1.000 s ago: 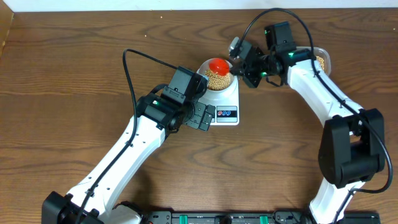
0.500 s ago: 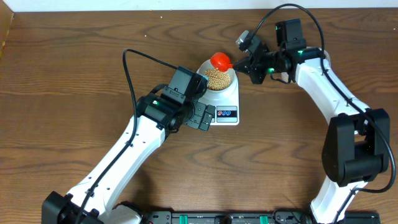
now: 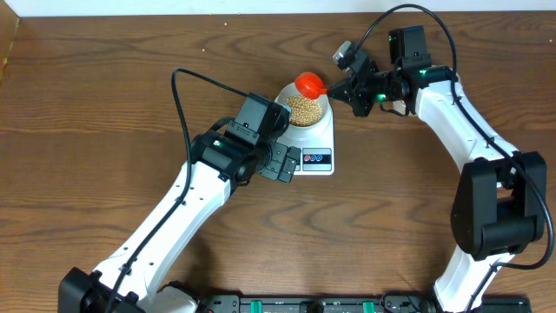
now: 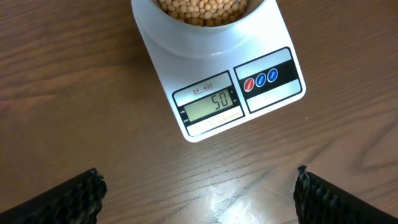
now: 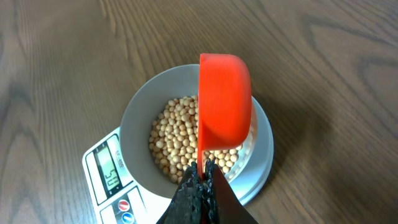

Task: Scoop item into bowl and weigh 50g on scale
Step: 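Carry the scoop over the bowl and sprinkle a few soybeans, then move the red scoop to the soybean tub with the right gripper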

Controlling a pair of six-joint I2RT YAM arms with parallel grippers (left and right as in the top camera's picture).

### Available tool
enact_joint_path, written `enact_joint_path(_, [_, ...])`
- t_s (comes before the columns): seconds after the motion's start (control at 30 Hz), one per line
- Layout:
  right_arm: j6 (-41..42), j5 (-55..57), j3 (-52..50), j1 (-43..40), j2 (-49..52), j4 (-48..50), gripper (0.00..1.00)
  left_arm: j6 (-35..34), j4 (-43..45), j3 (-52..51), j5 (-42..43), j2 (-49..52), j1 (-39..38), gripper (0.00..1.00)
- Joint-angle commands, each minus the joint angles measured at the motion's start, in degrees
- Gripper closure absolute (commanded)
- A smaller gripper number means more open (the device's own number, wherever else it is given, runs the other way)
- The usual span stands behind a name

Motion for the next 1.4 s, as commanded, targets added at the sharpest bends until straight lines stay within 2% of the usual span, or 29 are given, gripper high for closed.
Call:
enact_joint_path(0.0, [-1.7, 3.0, 0.0, 0.5, 0.5, -0.9, 0.99, 1.0, -0.2, 0.3, -0.1, -0.5, 0.1, 0.01])
enact_joint_path(0.5, [-3.2, 5.1, 0.0, 2.4, 0.5, 0.8, 0.99, 1.0, -0.2, 0.3, -0.1, -0.5, 0.1, 0.01])
enact_joint_path(0.9, [-2.6, -1.1, 0.1, -0.6, -3.9, 5.9, 0.99, 1.0, -0.2, 0.3, -0.1, -0.5, 0.1, 0.01])
enact_joint_path(1.17, [8.0, -0.7, 0.1, -6.0, -8.7, 13.1, 0.99, 1.0, -0.2, 0.3, -0.1, -0.5, 0.1, 0.01])
enact_joint_path(1.3, [14.3, 4.1, 0.1, -9.1, -10.4, 13.0, 0.99, 1.0, -0.2, 0.3, -0.1, -0.5, 0.1, 0.01])
enact_joint_path(1.37, [20.4, 8.6, 0.1, -10.9, -11.4, 12.8, 0.99, 1.0, -0.2, 0.3, -0.1, -0.5, 0.1, 0.01])
